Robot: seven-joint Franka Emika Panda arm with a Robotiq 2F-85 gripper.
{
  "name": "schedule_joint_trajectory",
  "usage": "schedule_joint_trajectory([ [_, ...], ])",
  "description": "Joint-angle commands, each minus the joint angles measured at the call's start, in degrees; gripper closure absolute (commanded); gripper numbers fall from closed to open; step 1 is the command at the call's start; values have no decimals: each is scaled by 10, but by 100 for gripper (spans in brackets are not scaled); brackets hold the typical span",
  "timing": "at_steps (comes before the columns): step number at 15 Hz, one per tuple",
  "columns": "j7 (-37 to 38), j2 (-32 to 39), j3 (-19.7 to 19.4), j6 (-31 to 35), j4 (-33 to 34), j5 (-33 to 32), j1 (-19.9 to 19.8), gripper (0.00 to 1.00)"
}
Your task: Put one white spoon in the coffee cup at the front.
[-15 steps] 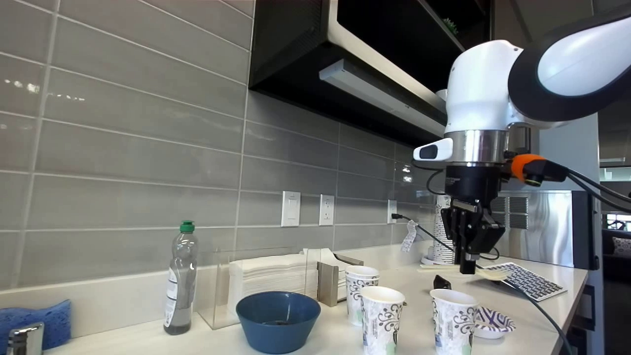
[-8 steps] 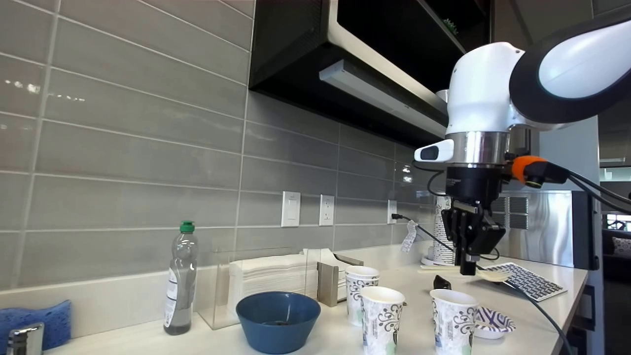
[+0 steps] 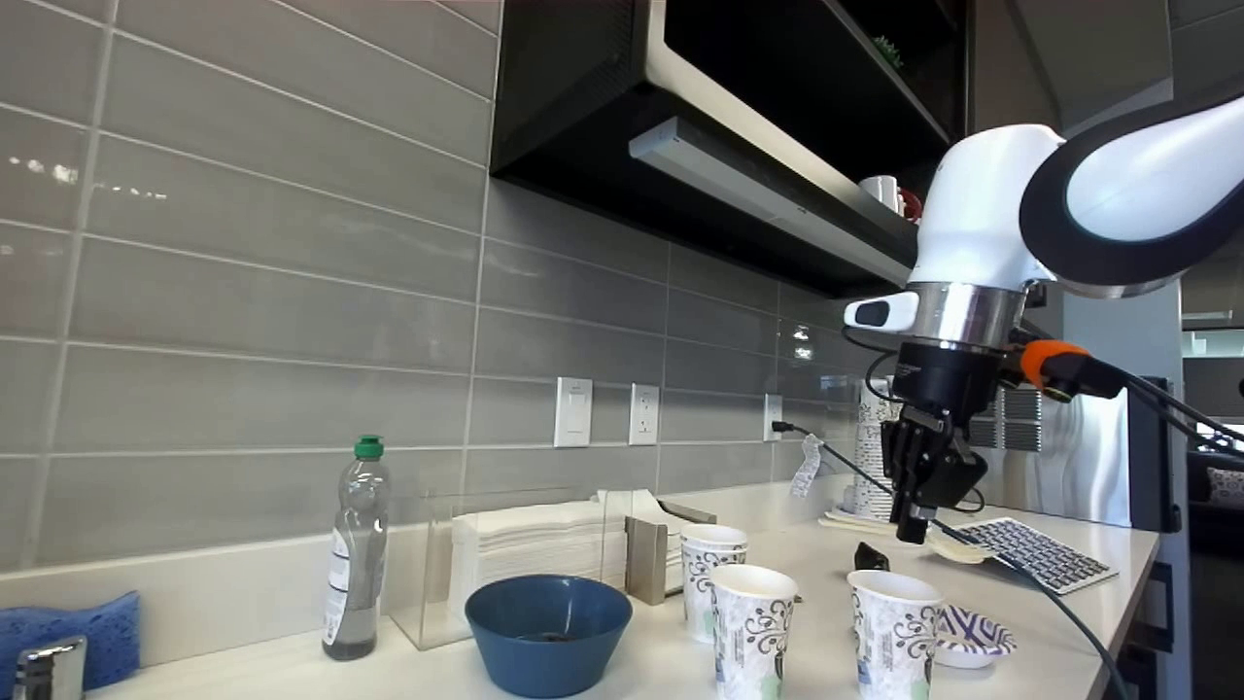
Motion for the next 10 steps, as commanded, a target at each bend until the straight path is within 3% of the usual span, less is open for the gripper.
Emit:
schedule_joint_trajectory([
  [1,-45,-10,-35,80,-28,30,3,97],
  [10,-131,18,-103,190,-43,134,36,97],
])
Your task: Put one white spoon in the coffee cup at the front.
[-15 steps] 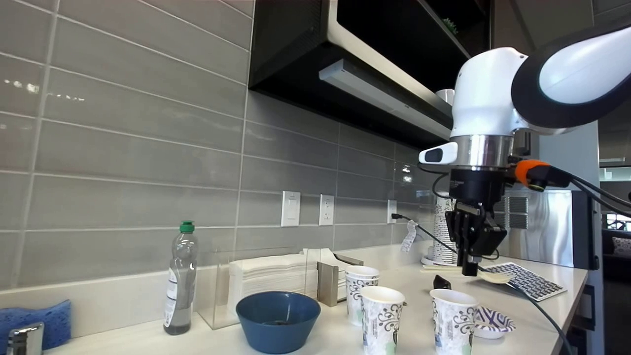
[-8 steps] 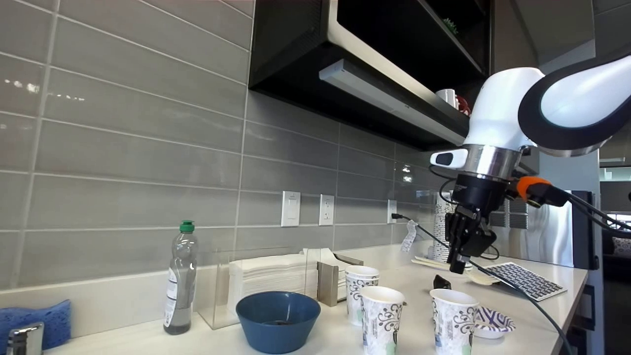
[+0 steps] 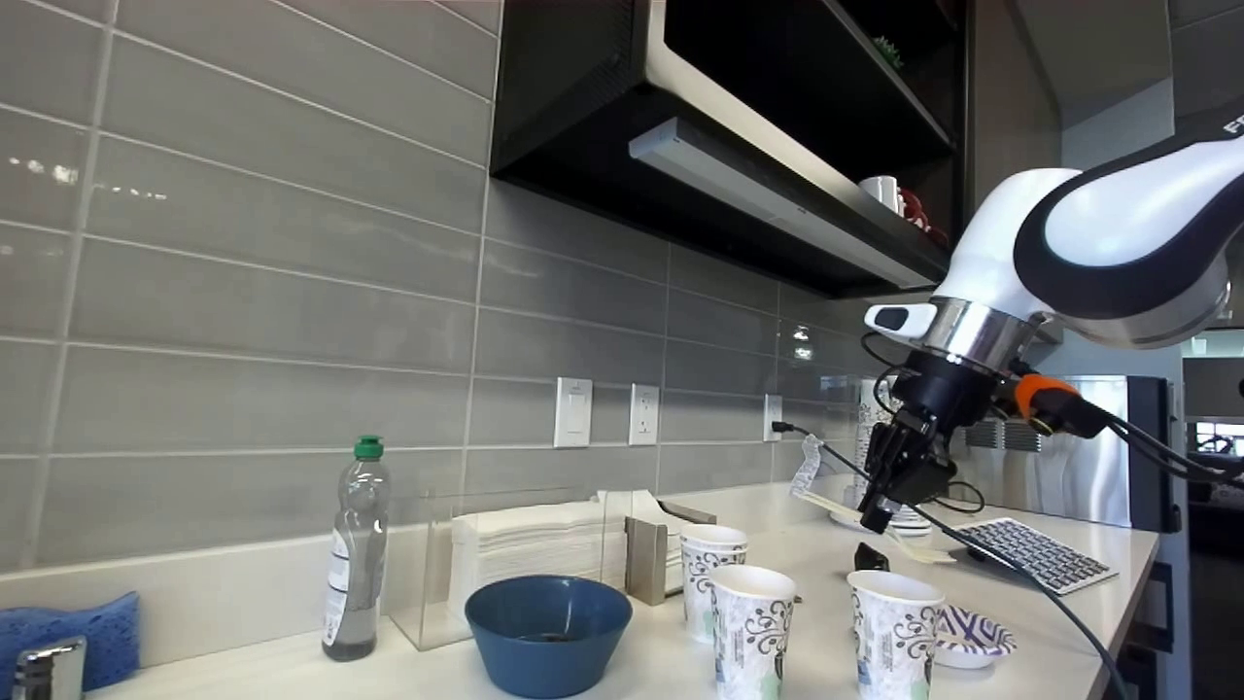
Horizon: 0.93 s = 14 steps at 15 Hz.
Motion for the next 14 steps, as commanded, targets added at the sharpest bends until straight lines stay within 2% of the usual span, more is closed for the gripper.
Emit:
schedule_joint_trajectory([
  [1,-46,12,-26,42,-10,51,25,97],
  [7,-110,31,-67,99,-16,112,60,97],
  [11,-154,34,-99,116,-18,149,87,97],
  [14,-170,42,-110,121,-18,164,92,97],
])
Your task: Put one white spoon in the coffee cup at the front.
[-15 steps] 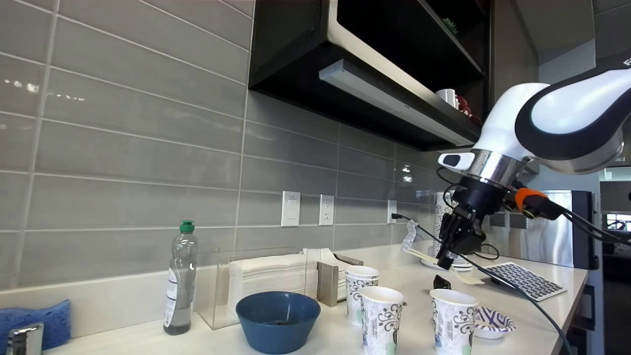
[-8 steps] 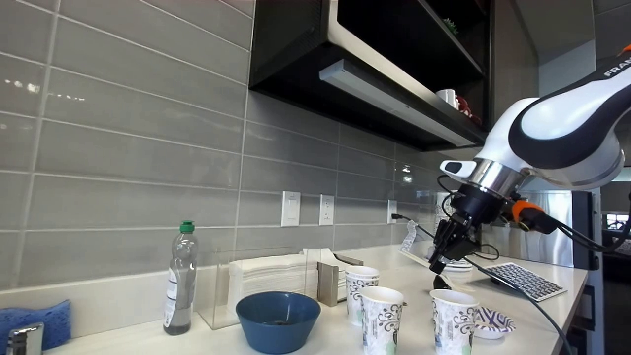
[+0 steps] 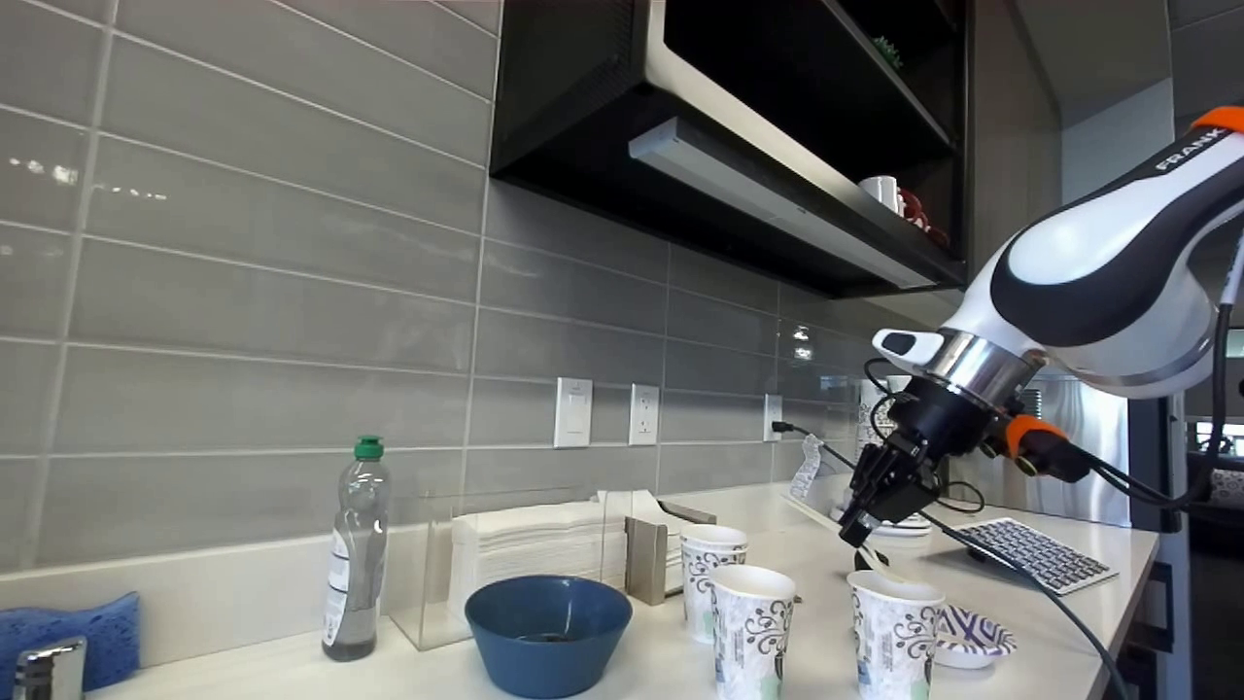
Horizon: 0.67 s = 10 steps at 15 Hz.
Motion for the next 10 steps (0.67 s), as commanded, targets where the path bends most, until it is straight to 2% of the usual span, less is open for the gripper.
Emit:
schedule_joint_trajectory([
  [1,-42,12,-24,22,0,43,21,97],
  [7,-66,31,-33,33,1,71,27,97],
  [10,-67,39,-54,38,0,71,45,97],
])
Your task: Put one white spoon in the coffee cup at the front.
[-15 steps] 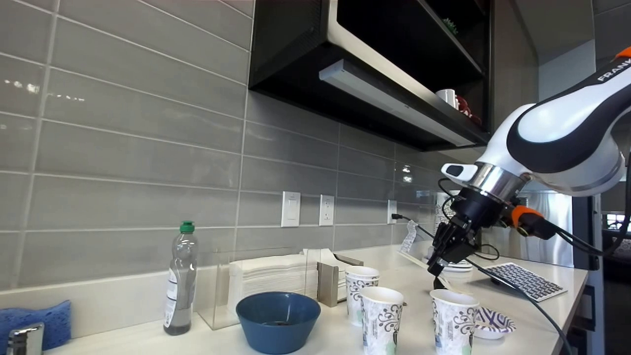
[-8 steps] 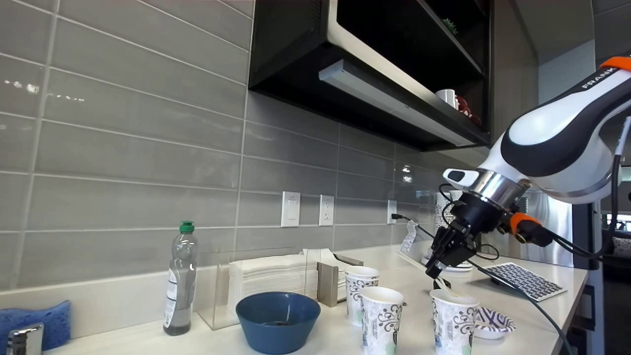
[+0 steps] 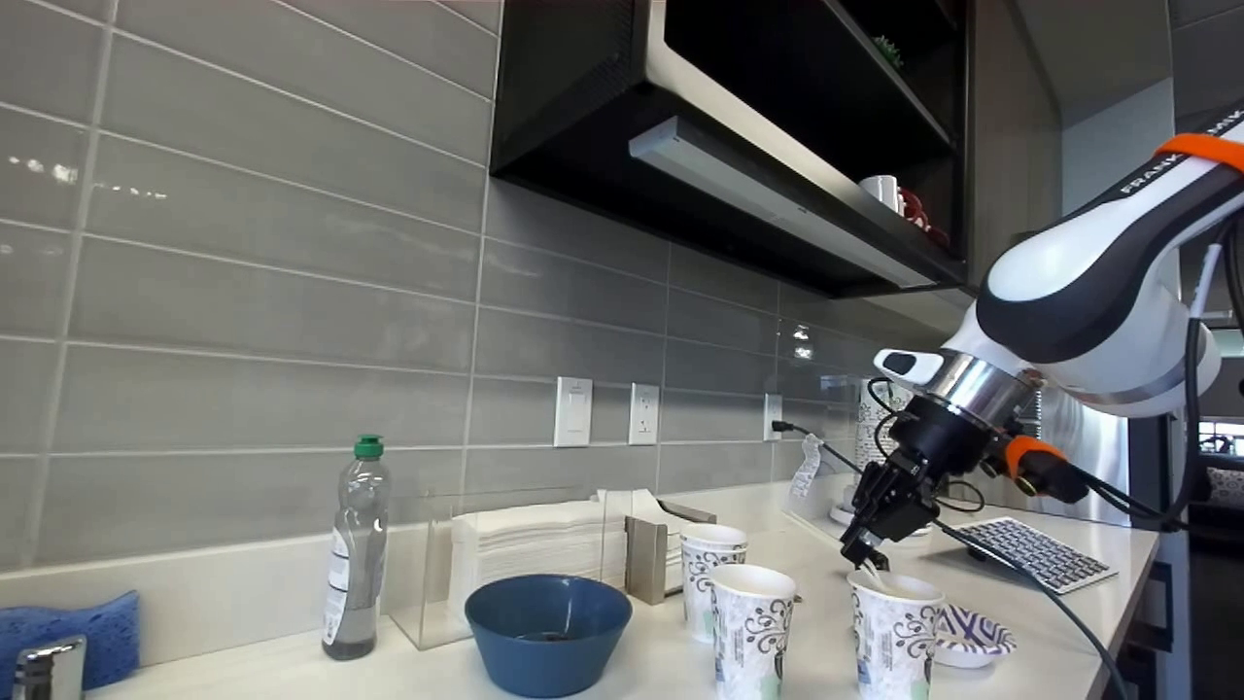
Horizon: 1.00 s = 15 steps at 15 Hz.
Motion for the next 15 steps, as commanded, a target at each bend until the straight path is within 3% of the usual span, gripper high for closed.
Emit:
schedule_joint_trajectory([
  [1,-28,13,-28,20,0,26,29,97],
  [3,-31,14,-38,23,0,25,37,97],
  [4,-32,14,-43,25,0,24,41,85],
  [5,-36,12,-49,27,0,25,45,60],
  [7,-41,10,-59,31,0,24,52,56],
  [15,-43,6,-68,38,0,10,51,2],
])
